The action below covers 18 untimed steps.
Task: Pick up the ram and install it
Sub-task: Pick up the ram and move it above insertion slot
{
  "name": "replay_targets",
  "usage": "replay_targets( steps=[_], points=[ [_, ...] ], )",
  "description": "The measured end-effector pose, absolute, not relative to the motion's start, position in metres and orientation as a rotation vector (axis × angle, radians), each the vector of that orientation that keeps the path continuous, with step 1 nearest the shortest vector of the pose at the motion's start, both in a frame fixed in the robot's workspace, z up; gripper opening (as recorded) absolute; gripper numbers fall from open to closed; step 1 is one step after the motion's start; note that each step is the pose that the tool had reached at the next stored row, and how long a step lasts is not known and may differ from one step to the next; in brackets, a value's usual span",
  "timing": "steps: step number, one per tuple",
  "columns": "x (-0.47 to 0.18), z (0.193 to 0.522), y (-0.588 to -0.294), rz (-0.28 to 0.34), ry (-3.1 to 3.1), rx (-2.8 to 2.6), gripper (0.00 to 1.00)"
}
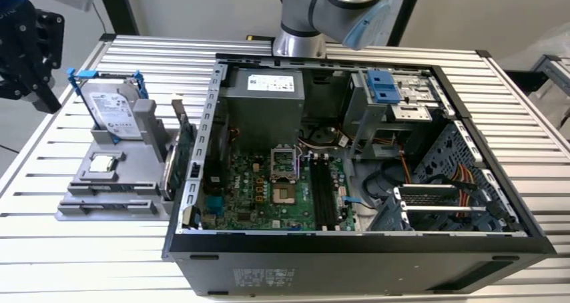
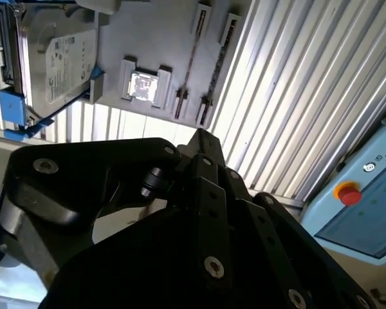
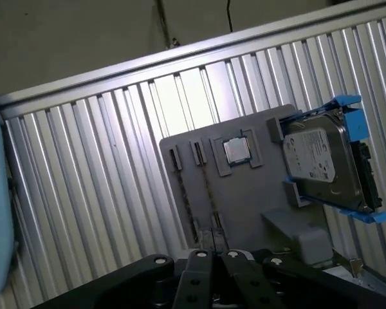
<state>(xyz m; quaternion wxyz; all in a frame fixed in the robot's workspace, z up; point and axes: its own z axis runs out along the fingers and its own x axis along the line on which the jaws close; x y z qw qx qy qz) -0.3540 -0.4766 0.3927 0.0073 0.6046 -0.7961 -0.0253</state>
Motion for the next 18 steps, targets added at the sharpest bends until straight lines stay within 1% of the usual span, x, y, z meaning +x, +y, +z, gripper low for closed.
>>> replay_targets(
  steps=[18],
  points=[
    [-0.3539,0.3927,-0.4767,-0.077,-2.353,2.053,0.00]
  ],
)
